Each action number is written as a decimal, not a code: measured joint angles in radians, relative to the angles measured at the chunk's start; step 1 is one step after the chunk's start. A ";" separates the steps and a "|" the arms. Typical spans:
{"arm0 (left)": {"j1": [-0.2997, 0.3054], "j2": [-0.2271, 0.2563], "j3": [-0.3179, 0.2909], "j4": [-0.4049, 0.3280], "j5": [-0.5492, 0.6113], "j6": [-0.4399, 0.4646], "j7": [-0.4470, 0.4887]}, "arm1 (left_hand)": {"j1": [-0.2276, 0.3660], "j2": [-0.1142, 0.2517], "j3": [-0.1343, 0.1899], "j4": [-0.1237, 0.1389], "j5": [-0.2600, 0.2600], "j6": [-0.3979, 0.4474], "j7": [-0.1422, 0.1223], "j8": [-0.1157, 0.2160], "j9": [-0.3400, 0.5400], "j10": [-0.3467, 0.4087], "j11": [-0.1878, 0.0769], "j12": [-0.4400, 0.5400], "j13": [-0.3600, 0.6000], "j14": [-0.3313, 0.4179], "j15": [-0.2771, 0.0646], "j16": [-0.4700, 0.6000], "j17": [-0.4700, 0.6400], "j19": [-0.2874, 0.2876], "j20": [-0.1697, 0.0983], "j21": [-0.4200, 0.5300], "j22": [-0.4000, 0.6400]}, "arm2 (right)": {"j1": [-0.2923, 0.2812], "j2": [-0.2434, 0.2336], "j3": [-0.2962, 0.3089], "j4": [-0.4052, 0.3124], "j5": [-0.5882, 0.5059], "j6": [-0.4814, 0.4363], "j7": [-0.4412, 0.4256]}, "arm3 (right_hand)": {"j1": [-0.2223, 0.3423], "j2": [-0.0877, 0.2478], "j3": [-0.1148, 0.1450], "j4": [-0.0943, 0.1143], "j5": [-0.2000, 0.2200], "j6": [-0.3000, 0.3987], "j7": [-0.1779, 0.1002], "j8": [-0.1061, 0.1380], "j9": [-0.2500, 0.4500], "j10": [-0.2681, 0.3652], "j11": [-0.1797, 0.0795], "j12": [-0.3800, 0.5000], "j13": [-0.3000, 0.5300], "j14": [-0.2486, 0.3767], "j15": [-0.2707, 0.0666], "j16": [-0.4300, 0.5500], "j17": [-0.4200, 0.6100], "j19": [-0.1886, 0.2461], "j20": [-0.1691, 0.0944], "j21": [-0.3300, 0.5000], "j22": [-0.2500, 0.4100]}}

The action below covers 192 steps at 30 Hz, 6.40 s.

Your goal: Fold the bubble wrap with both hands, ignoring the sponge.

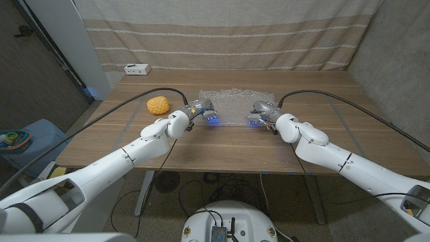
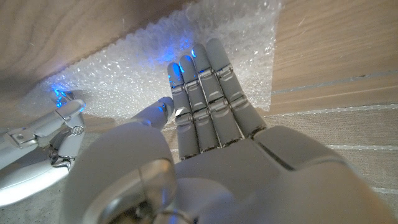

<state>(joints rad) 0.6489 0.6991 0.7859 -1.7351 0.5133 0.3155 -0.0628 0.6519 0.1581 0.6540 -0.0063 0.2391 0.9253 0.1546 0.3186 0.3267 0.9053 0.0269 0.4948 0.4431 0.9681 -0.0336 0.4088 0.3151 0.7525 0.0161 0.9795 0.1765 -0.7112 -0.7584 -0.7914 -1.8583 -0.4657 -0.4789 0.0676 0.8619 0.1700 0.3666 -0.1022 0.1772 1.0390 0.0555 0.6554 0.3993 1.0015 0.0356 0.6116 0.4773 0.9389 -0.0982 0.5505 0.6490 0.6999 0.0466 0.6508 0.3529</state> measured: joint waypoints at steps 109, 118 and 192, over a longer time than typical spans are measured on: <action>-0.160 -0.091 0.044 0.395 -0.181 -0.341 -0.004 | -0.453 -0.032 -0.162 0.040 -0.061 -0.906 -0.216 -0.149 -0.145 -0.842 -0.009 -0.306 -0.243 -0.881 0.083 -0.220 -0.129 -0.688 0.105 -0.414 -0.003 | -0.142 -0.010 -0.033 0.020 -0.399 -0.106 -0.138 | 0.025 -0.135 0.131 -0.073 0.027 -0.842 -0.145 -0.451 -0.199 -0.905 -0.078 -0.403 -0.241 -0.830 0.061 -0.352 -0.287 -0.476 -0.031 -0.203 -0.176; -0.181 -0.095 0.064 0.416 -0.187 -0.351 -0.050 | -0.464 -0.043 -0.166 0.052 -0.061 -0.926 -0.214 -0.149 -0.145 -0.842 -0.009 -0.306 -0.243 -0.886 0.067 -0.220 -0.134 -0.684 0.098 -0.419 -0.002 | -0.118 0.041 -0.062 0.155 -0.449 -0.039 -0.328 | 0.109 -0.099 0.121 -0.062 0.021 -0.434 -0.182 -0.338 -0.204 -0.585 -0.124 -0.314 -0.265 -0.569 0.057 -0.251 -0.316 -0.294 -0.056 -0.170 -0.175; -0.046 -0.224 -0.124 0.618 -0.811 -0.530 -0.156 | -0.580 -0.114 -0.238 0.096 -0.035 -0.948 -0.135 -0.131 -0.150 -0.789 0.075 -0.279 -0.252 -0.834 0.095 -0.207 -0.139 -0.717 0.026 -0.447 0.002 | 0.230 0.352 -0.131 0.871 -0.855 0.649 -1.181 | 0.246 -0.038 0.012 -0.055 0.015 -0.040 -0.174 -0.283 -0.212 -0.348 -0.227 -0.327 -0.273 -0.385 0.046 -0.143 -0.280 -0.211 -0.093 -0.121 -0.160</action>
<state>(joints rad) 0.6031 0.4746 0.6614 -1.1172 -0.2974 -0.2147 -0.2185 0.0720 0.0437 0.4157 0.0898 0.2036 -0.0231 0.0199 0.1881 0.1769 0.1162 0.1019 0.2160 0.1907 0.1345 0.0613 0.2015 0.1766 0.0358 0.0425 0.5322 0.1783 -0.4809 -0.4068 -0.9221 -0.9872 -1.3208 0.1703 -1.1139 1.1083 0.1318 0.3789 -0.1574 0.1927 0.9985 -0.1183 0.3728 0.1871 0.6530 -0.1912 0.2846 0.2047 0.5538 -0.0518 0.4072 0.3691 0.4890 -0.0462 0.5295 0.1934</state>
